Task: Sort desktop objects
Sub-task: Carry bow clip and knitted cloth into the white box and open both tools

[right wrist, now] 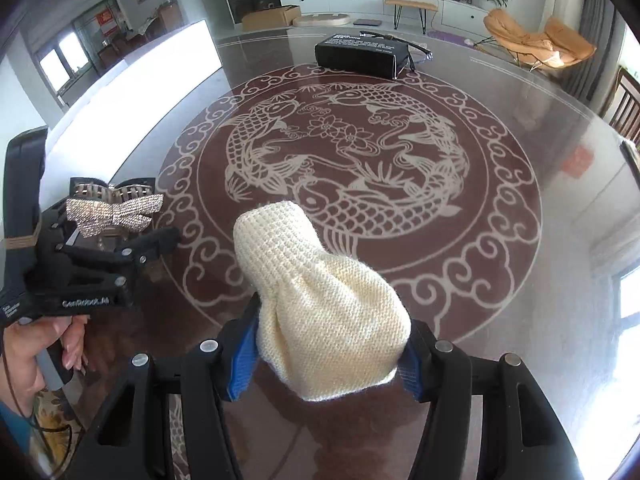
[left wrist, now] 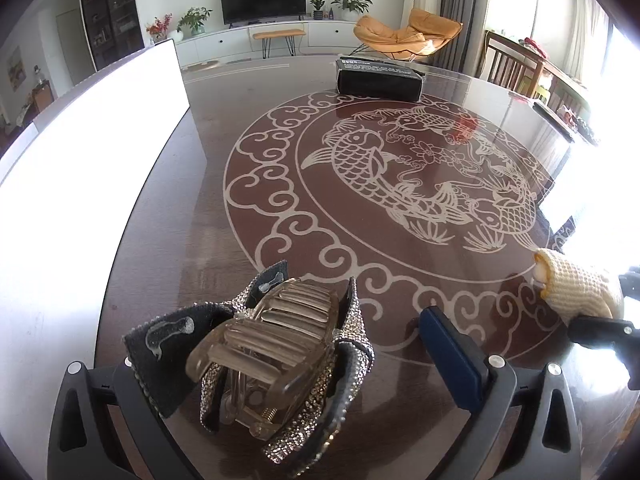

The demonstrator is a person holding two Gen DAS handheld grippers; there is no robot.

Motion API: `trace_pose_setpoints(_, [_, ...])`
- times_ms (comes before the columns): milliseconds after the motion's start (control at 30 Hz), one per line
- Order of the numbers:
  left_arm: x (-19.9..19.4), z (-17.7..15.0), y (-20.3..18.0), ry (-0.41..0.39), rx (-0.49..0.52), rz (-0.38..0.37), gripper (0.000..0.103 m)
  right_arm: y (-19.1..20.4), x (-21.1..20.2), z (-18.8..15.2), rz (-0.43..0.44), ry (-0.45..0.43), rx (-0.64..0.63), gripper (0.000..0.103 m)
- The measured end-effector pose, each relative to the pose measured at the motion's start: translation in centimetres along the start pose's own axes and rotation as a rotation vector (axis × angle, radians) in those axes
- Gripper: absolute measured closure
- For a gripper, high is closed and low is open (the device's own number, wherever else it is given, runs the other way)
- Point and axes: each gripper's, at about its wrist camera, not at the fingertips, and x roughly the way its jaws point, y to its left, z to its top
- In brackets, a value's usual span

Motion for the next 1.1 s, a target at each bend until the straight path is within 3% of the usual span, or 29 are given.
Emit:
trace_pose_setpoints(133, [0.1,0.2,0.0,0.010,0.025,-0.017,0.000,-1.1,-1.8,-2.8,0.056,0.042,0.062,0.034])
trace_pose_setpoints(200, [0.1,0.2,0.0,0.025,0.076,-0.048,0.000,-0.7,-2.4,-2.6,-0.004,0.036,-0.010,0.019])
trace_pose_setpoints(300, [-0.3,-0.2,0.3,0.020,0.117,-0.093,0.001,0.7,-1.7,-1.6,-0.056,0.096,-0.154,0.016])
trace_pose_setpoints(367, [-0.8,-0.3,0.5,-0.017,0.125,-0.078,0.030,1.4,-0.8,-1.1,-0.079,0.128,-0.244,0.020])
trace_pose_setpoints(400, [-1.1,-0.3,0.7,-0.027,0.123,-0.081,0.051,1.9,-0.8,-1.2,-0.089,0.127,-0.275,0.039])
trace_pose_setpoints(433, [-1.3,-0.3,0.9,-0.025,0.108,-0.099,0.053,2.1,-0.7,-1.3,-0.080,0.137,-0.287,0.049])
trace_pose_setpoints(600, [-5.3,-1.0,1.1,-0.123,0.071,-0.122,0.054,2.8,-2.8,-1.8,-0.072,0.110,-0.252,0.051])
trace_pose_setpoints(800, [-14.0,0.8,4.1,-0.254,-0.006,-0.214,0.054,4.3,-6.7,-0.4,-0.054,0.011,-0.210,0.051])
trace_pose_setpoints(967, [-18.6,2.6,12.8,-0.272,-0.123,-0.144,0.054,11.1,-9.5,5.8,0.034,-0.138,-0.252,0.051])
trace_pose_setpoints(1100, [-19.3,1.9,20.8,-0.221,-0.214,0.022,0.054,20.1,-9.7,9.8,0.166,-0.217,-0.338,0.051])
